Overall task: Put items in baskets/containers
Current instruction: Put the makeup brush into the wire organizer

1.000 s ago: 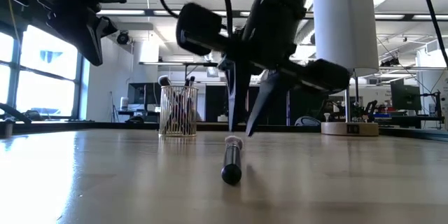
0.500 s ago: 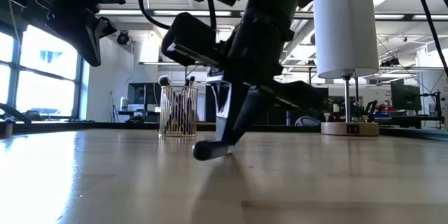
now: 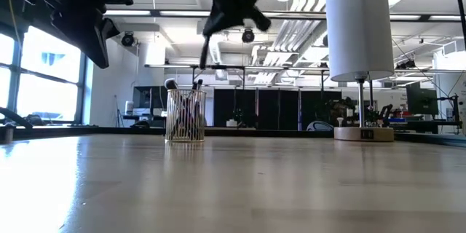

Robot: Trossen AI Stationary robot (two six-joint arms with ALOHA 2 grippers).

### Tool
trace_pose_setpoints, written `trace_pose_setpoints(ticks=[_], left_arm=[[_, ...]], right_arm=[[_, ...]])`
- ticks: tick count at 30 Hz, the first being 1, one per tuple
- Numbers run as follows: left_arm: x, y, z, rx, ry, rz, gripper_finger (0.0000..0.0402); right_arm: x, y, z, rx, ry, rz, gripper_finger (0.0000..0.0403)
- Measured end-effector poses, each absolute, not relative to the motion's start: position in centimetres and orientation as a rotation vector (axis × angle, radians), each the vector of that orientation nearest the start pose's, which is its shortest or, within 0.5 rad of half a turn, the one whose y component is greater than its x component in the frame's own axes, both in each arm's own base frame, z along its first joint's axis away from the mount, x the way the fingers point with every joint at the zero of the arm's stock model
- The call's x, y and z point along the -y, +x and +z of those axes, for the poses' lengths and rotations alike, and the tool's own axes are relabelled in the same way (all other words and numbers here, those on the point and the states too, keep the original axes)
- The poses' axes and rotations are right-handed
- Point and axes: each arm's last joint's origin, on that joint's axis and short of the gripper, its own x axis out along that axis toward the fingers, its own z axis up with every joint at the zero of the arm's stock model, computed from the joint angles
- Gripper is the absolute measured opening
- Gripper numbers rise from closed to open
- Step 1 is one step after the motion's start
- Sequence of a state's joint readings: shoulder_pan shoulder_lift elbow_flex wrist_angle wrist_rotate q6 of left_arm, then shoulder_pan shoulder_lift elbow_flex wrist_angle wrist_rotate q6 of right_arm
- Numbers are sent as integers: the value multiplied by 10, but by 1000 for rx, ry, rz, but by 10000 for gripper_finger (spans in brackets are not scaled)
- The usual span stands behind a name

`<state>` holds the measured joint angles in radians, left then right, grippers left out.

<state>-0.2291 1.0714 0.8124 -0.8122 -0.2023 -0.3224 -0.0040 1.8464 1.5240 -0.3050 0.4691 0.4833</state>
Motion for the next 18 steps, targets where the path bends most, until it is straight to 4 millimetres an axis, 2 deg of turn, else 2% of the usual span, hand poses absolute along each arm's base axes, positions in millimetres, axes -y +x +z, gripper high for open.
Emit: trace_pose_setpoints(ticks=[4, 7, 9, 13, 18], left_arm=[[38, 190, 247, -998, -110, 192, 1], [37, 192, 248, -964, -147, 239, 1], [36, 192, 249, -950, -169, 273, 1], [30, 194, 249, -920, -252, 351, 1], [22, 196, 250, -901, -335, 423, 1]], right_arm=[[54, 426, 313, -279, 39, -570, 1], [82, 431, 322, -160, -63, -467, 1], [99, 432, 315, -164, -70, -432, 1], [123, 438, 285, -272, -110, -338, 1], [136, 447, 256, -321, -133, -227, 1]])
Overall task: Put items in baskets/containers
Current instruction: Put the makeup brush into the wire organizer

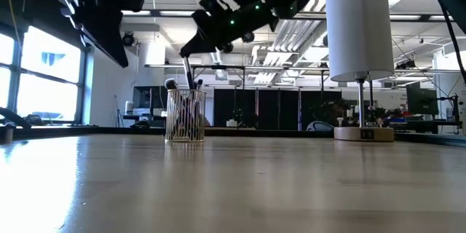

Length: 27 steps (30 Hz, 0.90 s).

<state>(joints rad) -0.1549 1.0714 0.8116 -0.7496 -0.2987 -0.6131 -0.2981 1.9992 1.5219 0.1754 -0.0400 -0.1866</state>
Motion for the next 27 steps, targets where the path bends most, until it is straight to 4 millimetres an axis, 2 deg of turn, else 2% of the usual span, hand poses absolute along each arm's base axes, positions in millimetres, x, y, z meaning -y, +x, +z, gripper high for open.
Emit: trace_pose_setpoints(ticks=[4, 9, 14, 17, 22, 27], left_arm=[[21, 196, 250, -889, -352, 445, 1], [21, 198, 252, -821, -393, 518, 1], [17, 198, 254, -726, -364, 652, 1], [16, 199, 255, -687, -385, 694, 6], [3, 202, 256, -671, -452, 725, 62], [-37, 199, 255, -649, -543, 881, 148]], right_arm=[[140, 447, 247, -360, -122, -196, 17], [143, 445, 245, -378, -139, -146, 56], [143, 437, 248, -439, -124, -80, 97], [141, 424, 259, -516, -170, -64, 114], [143, 392, 282, -667, -177, -131, 123], [147, 363, 293, -814, -110, -192, 119]])
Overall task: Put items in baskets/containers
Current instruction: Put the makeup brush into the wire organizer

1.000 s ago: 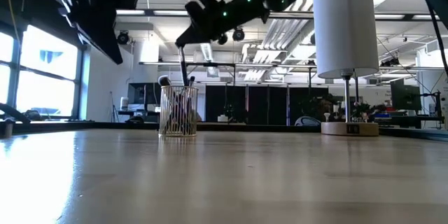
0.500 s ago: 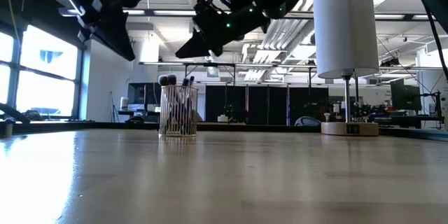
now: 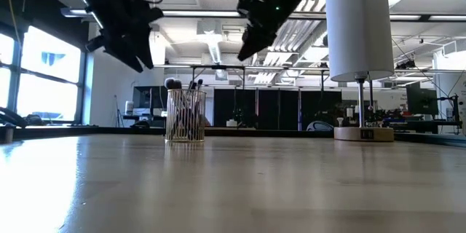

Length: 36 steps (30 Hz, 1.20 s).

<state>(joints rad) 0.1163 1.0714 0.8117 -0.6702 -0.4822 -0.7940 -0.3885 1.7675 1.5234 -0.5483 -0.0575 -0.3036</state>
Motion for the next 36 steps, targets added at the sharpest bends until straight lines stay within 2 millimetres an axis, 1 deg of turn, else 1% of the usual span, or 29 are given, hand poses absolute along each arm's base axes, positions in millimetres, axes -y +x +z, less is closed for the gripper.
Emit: trace_pose_setpoints(ticks=[3, 6, 9, 12, 15, 17, 20, 26, 30, 36], left_arm=[[-69, 193, 255, -675, -627, 881, 187], [-101, 184, 258, -650, -629, 875, 203], [-129, 181, 259, -601, -557, 917, 201], [-153, 179, 257, -598, -514, 895, 192], [-174, 179, 253, -656, -509, 865, 182], [-187, 185, 245, -711, -503, 852, 176], [-205, 193, 233, -794, -520, 825, 166], [-233, 203, 206, -1009, -570, 724, 146], [-246, 214, 187, -1095, -531, 688, 142], [-262, 227, 170, -1155, -470, 670, 142]], right_arm=[[150, 353, 291, -883, -47, -208, 118], [153, 347, 287, -935, -3, -219, 118], [154, 348, 284, -948, 28, -232, 118], [154, 348, 283, -945, 62, -249, 118], [154, 349, 284, -930, 86, -265, 118], [154, 349, 284, -923, 102, -275, 118], [155, 350, 285, -908, 120, -295, 119], [156, 350, 285, -905, 157, -368, 119], [157, 349, 285, -903, 184, -398, 119], [156, 349, 285, -903, 203, -406, 119]])
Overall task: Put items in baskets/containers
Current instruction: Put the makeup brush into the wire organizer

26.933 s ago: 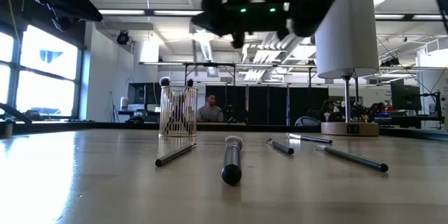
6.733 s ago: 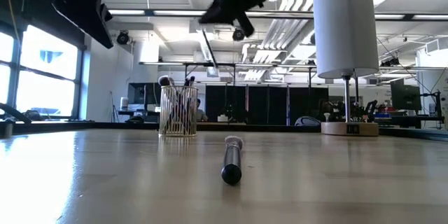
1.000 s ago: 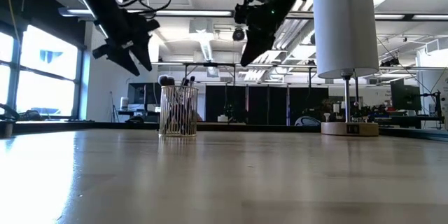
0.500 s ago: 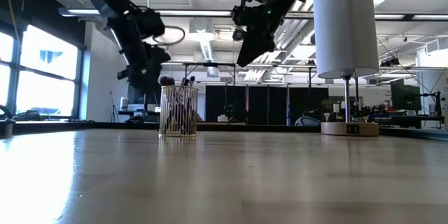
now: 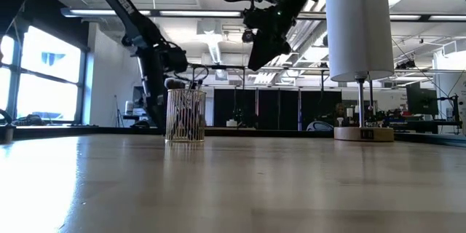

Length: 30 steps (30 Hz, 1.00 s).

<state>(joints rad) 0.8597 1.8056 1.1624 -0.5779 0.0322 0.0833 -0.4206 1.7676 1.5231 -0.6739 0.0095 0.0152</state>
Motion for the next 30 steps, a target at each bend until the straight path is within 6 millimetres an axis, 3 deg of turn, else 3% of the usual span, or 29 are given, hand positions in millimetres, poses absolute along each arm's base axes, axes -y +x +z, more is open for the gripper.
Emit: trace_pose_setpoints(ticks=[6, 17, 21, 26, 30], left_arm=[[-271, 234, 152, -1219, -442, 628, 142], [-269, 234, 144, -1288, -416, 569, 137], [-266, 231, 143, -1351, -403, 571, 101], [-263, 232, 142, -1340, -419, 515, 19], [-262, 233, 142, -1340, -412, 508, 5]], right_arm=[[156, 349, 285, -895, 240, -425, 119], [157, 349, 284, -897, 231, -442, 119], [157, 349, 285, -898, 222, -457, 119], [158, 348, 285, -900, 209, -482, 119], [158, 349, 285, -900, 209, -479, 119]])
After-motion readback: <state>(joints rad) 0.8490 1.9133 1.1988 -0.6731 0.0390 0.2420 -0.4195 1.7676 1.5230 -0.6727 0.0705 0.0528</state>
